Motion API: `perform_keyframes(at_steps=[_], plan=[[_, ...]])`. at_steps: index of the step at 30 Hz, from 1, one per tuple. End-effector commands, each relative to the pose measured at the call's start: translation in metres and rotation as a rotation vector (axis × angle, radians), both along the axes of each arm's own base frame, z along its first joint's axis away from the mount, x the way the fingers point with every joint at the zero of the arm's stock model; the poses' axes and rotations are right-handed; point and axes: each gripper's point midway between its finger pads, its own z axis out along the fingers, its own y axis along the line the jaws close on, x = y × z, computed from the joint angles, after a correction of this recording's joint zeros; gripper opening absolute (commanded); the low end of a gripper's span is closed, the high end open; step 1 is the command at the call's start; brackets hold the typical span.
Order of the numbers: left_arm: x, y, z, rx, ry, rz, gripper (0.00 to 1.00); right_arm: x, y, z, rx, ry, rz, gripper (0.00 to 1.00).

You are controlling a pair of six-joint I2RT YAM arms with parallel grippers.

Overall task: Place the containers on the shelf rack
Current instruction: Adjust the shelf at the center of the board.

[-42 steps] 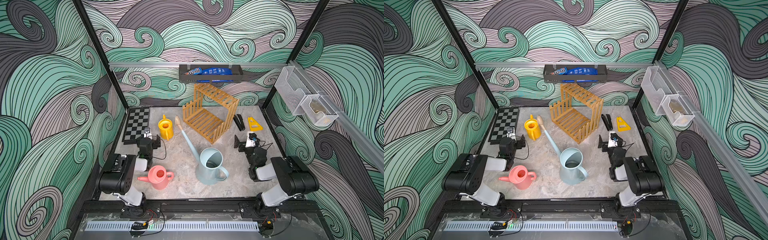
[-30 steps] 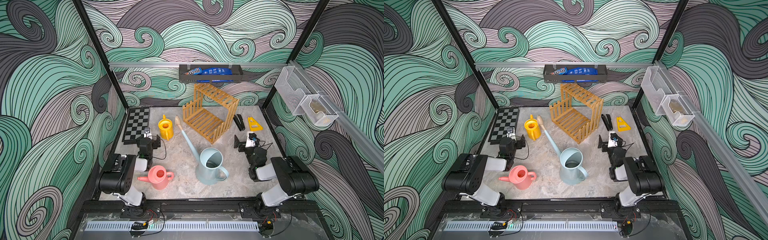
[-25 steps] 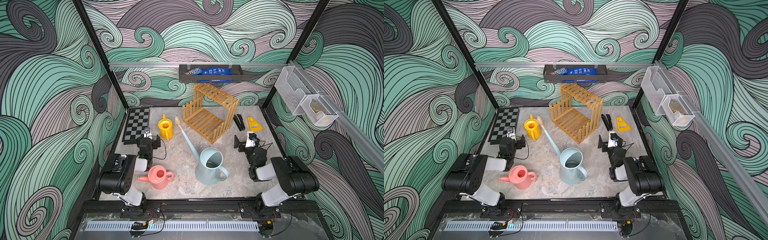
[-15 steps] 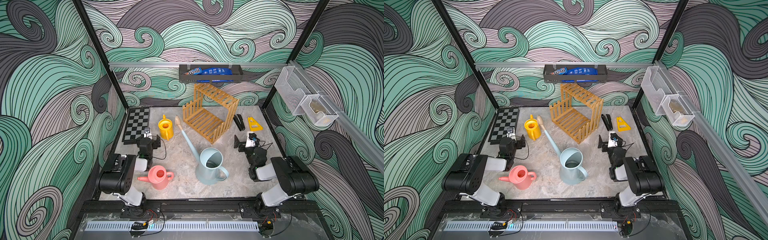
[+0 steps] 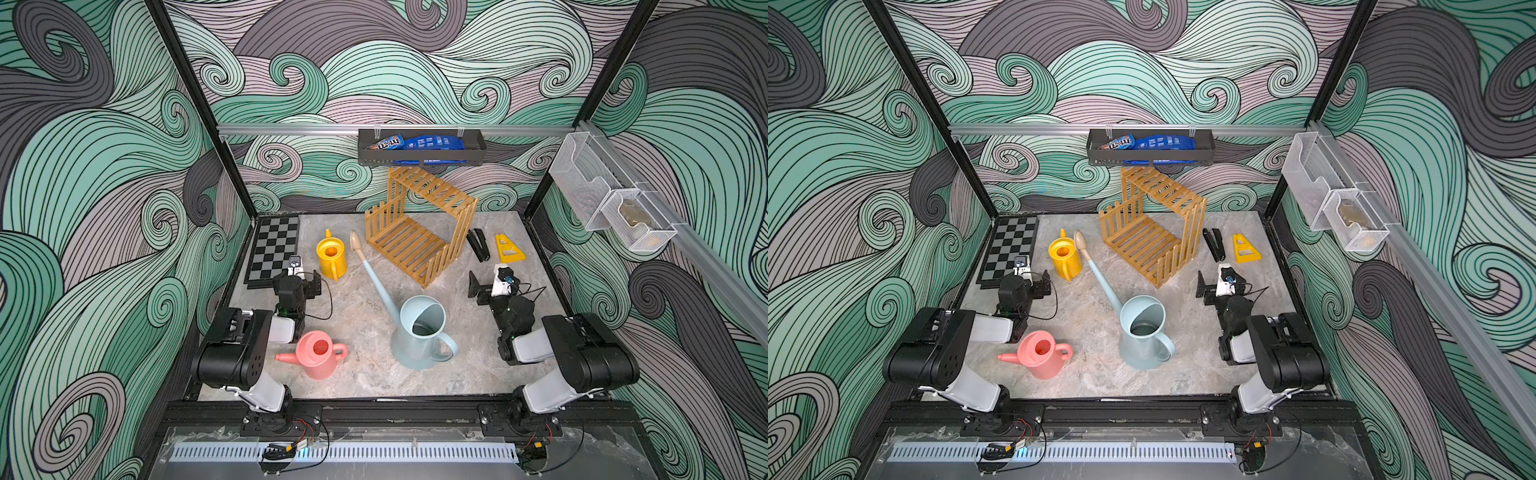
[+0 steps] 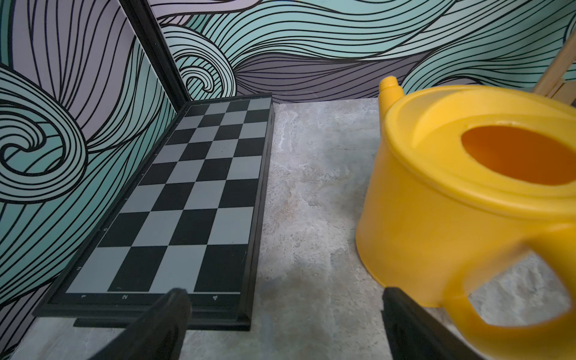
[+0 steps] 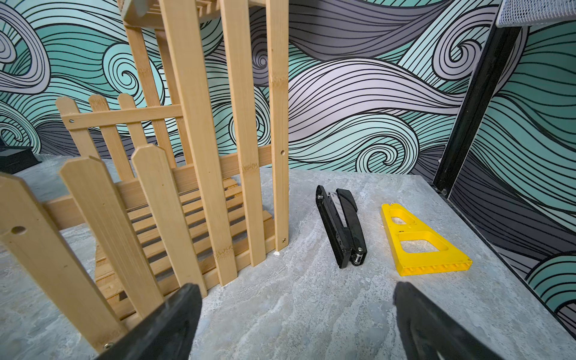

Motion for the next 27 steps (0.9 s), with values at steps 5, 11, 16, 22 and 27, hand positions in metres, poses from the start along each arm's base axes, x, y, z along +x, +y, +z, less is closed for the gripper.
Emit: perform_keyframes(at_steps=[5, 11, 16, 22, 27], plan=[[-0.002, -0.019, 0.054, 0.003, 0.013, -0.112, 0.99, -0.007, -0.012, 0.031, 0.080, -0.016, -0.070, 0.99], [-0.008, -0.025, 0.088, -0.021, 0.177, -0.142, 0.99, -0.018, -0.021, 0.055, 0.370, 0.018, -0.136, 0.99], [-0.040, -0.028, 0.113, -0.078, 0.421, -0.137, 0.99, -0.028, -0.016, 0.069, 0.582, 0.107, -0.116, 0.99], [-0.077, -0.029, 0.131, -0.137, 0.486, -0.126, 0.99, -0.027, -0.001, 0.077, 0.618, 0.206, -0.060, 0.99], [-0.081, -0.030, 0.124, -0.189, 0.467, -0.159, 0.99, -0.016, 0.035, 0.089, 0.630, 0.304, 0.001, 0.99]])
